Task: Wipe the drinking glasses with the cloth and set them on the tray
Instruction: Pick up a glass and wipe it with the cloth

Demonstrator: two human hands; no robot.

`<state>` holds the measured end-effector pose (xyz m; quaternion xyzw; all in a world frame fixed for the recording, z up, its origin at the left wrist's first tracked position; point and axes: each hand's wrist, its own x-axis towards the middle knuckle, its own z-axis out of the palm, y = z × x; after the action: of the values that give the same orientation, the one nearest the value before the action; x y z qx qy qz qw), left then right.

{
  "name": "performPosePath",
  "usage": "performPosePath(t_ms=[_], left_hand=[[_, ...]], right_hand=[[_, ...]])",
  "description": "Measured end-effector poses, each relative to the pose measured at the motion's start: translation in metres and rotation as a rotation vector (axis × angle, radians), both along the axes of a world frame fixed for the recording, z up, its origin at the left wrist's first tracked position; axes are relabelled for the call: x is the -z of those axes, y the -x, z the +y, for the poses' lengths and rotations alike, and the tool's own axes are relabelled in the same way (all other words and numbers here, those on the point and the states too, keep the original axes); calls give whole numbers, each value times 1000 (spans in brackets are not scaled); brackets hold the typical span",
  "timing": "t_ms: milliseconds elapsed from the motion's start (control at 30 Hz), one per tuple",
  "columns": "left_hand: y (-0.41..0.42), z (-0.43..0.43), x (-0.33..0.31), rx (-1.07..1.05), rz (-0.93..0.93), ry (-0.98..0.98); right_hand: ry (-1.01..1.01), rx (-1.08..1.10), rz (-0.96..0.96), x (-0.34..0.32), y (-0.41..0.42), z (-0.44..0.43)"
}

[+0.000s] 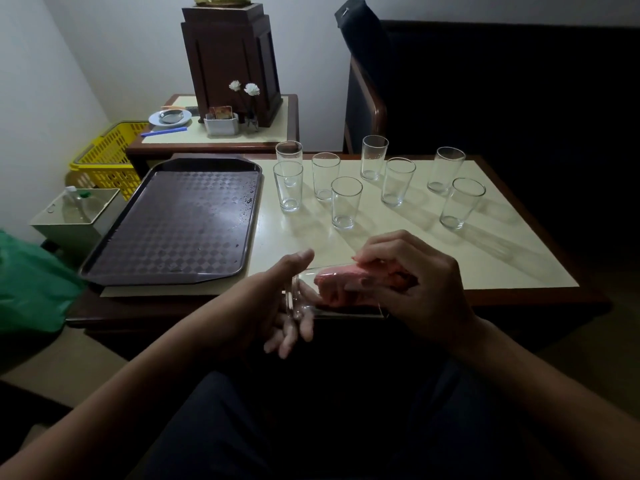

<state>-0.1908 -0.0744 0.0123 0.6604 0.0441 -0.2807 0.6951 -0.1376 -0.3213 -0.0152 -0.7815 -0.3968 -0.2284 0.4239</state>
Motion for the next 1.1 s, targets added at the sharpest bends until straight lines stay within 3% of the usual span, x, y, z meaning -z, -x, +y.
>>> performPosePath(t_ms=[67, 200, 267, 333, 400, 500, 567, 600, 667, 800, 867, 967, 1100], left_hand=[[2, -2, -1, -32, -72, 58], [5, 8, -4, -58, -422, -57], [4, 17, -6, -44, -523, -67], [3, 21, -6, -69, -531, -82], [2, 15, -8, -65, -437, -123], [-3, 7, -3, -28, -70, -51], [-4, 8, -2, 122, 131, -38], [-3, 9, -4, 189, 168, -30], [-3, 8, -7, 176, 143, 36], [5, 1, -9, -131, -255, 149], [6, 5, -5, -113, -399, 53], [6, 6, -5, -77, -393, -52], [2, -1, -3, -17, -151, -101]], right_hand=[[-36, 79, 230, 5, 1, 0], [-315, -60, 1277, -12, 7, 15], [-311, -149, 1477, -19, 9, 16], [-376, -138, 1399, -16, 8, 17], [-395, -9, 1126, -16, 9, 17], [-265, 0, 663, -20, 14, 11], [-190, -32, 451, -24, 19, 7], [-185, -35, 437, -25, 21, 6], [-266, -13, 599, -27, 19, 10], [-549, 52, 1203, -22, 15, 26], [-574, 46, 1278, -16, 16, 28], [-414, 82, 959, -19, 20, 22], [-149, 22, 395, -18, 23, 12]])
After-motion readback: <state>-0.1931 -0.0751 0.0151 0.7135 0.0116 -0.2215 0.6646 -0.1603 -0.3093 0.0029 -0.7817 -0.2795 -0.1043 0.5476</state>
